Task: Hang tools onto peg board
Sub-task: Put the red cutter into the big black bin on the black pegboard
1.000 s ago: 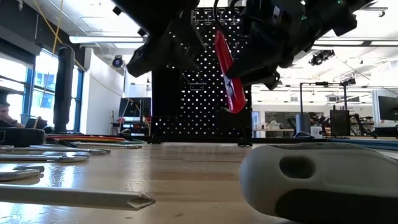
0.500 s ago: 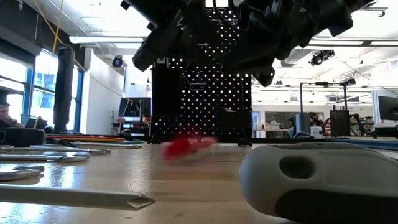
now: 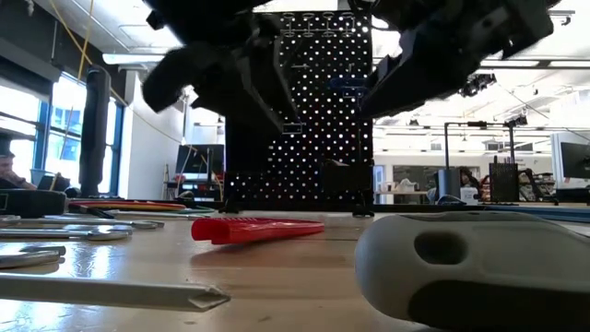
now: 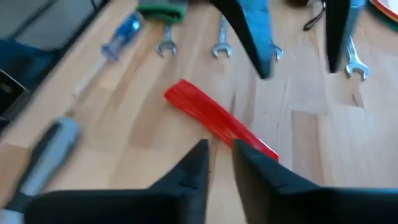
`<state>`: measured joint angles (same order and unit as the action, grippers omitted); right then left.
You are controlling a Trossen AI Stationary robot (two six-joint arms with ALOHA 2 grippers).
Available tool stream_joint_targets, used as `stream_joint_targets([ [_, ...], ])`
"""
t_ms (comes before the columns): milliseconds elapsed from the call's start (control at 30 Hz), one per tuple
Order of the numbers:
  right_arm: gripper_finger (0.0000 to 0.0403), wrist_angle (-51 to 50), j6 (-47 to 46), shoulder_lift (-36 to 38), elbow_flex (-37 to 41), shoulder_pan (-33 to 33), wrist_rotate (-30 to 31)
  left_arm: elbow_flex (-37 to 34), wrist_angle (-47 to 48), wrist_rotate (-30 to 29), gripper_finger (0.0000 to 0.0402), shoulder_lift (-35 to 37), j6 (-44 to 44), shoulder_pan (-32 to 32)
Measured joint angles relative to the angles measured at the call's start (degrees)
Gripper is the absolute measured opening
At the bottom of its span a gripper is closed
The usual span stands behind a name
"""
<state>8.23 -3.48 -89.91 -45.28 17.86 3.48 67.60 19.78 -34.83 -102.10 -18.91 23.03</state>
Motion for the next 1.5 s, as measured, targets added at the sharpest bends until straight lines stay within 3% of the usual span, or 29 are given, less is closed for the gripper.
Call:
stream_joint_targets([
  [233,0.0196,7.97,3.42,-8.58,0.0,-2.71,-3.43,-0.01,2.86,9.78,0.0207,0.0,15.75,1.86],
  [400,0.0226,11.17,6.11,-15.44,-1.6,-4.59,-5.5,-0.02,5.87,10.31,0.0207,0.0,21.56,4.87],
  [700,0.0226,8.66,14.6,-20.93,-8.71,-4.82,-5.64,-3.14,3.38,10.28,0.0207,0.04,30.77,9.0],
  [867,0.0226,3.84,17.07,-23.66,-13.37,-5.96,-11.56,-4.45,-0.36,10.32,0.0207,0.04,31.38,10.8],
  [1167,0.0224,1.51,18.0,-27.74,-16.09,-8.79,-14.84,-6.21,-1.05,10.09,0.0207,0.04,34.84,12.5],
  [1267,0.0202,-1.19,16.39,-27.89,-16.24,-9.03,-14.75,-6.87,-1.78,8.86,0.0207,0.02,35.8,13.05],
  [1433,0.0118,-3.49,14.84,-27.86,-16.2,-8.05,-13.52,-6.98,-2.28,4.9,0.0207,0.02,36.16,13.07],
  [1500,0.0105,-3.72,13.77,-27.68,-16.11,-7.48,-12.97,-6.98,-2.59,3.04,0.0207,0.02,36.23,12.95],
])
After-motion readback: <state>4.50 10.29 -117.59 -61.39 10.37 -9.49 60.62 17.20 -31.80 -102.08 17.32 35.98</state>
